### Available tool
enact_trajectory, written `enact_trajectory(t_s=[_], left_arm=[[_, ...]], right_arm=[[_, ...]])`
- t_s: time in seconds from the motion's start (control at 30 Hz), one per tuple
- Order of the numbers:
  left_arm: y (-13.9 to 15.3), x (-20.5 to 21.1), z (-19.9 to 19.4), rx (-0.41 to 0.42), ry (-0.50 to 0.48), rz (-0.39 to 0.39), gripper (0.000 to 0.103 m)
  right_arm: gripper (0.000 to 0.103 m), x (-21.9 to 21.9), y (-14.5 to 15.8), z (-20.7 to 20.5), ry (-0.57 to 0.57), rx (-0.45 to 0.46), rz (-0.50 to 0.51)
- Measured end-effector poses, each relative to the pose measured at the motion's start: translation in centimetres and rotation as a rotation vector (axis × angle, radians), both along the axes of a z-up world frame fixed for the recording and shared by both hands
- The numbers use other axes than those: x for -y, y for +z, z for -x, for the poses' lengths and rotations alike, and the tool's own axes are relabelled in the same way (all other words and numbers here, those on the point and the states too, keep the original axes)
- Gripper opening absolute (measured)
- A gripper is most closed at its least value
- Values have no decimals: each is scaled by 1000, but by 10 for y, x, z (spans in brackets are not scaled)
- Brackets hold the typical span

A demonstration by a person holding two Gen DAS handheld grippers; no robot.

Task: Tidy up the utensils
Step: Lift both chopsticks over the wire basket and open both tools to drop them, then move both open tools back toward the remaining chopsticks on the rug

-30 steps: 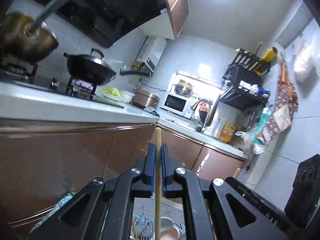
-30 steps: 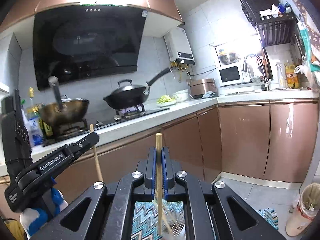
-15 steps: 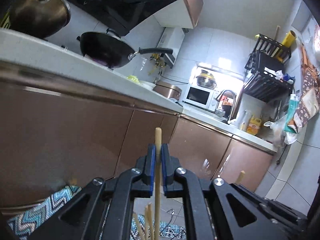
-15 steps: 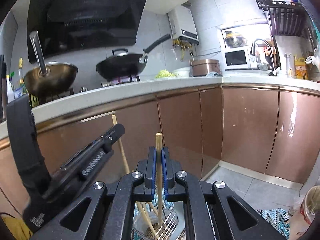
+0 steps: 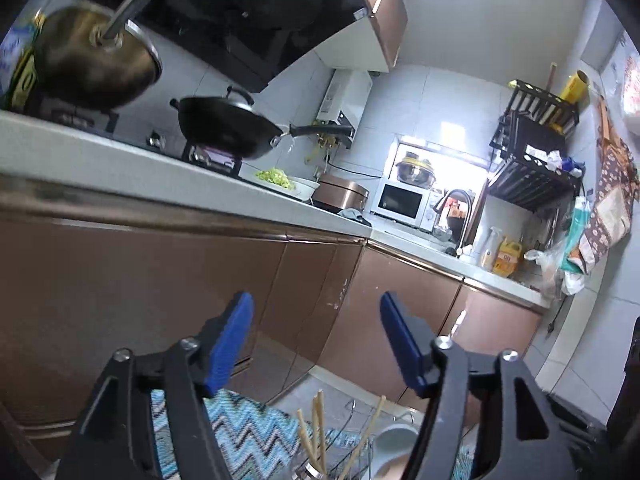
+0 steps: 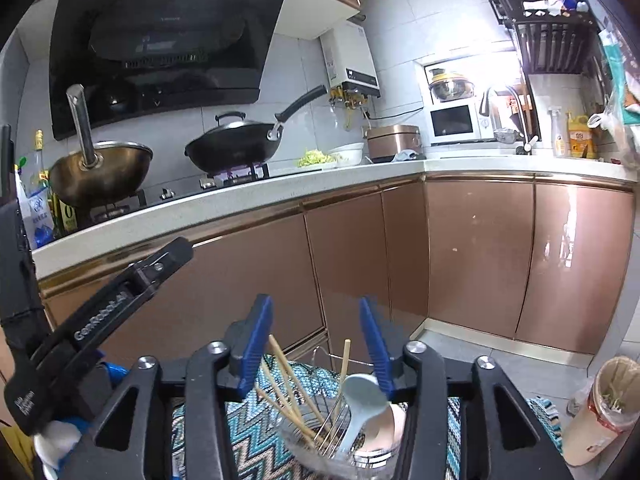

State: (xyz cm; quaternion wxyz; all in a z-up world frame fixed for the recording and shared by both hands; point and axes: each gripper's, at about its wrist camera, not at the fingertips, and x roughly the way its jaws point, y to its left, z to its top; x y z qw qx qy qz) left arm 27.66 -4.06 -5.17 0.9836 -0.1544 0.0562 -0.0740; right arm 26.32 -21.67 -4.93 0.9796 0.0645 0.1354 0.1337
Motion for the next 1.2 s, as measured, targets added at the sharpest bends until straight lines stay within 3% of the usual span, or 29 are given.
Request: enact_trajectory(t_s=[0.2, 0.27, 0.47, 0.63, 0.87, 1.2], left_arm=[[22, -18, 55, -10, -14, -60, 75], [27, -26, 73, -5, -19, -58, 75], [41, -49, 126, -18, 5, -115, 76], [46, -65, 167, -13, 62, -180, 77], [56, -88, 208, -37, 100, -203, 78], [70, -110, 269, 7, 165, -208, 86]], right_arm=[[65, 0, 23, 50, -32, 29, 5], [77, -1, 29, 66, -42, 43, 9], [101, -2, 44, 116, -94, 82, 22], [103, 2, 55, 154, -143, 133, 17], [103, 2, 69, 208, -205, 216, 42], [103, -17, 82, 269, -199, 310, 74]])
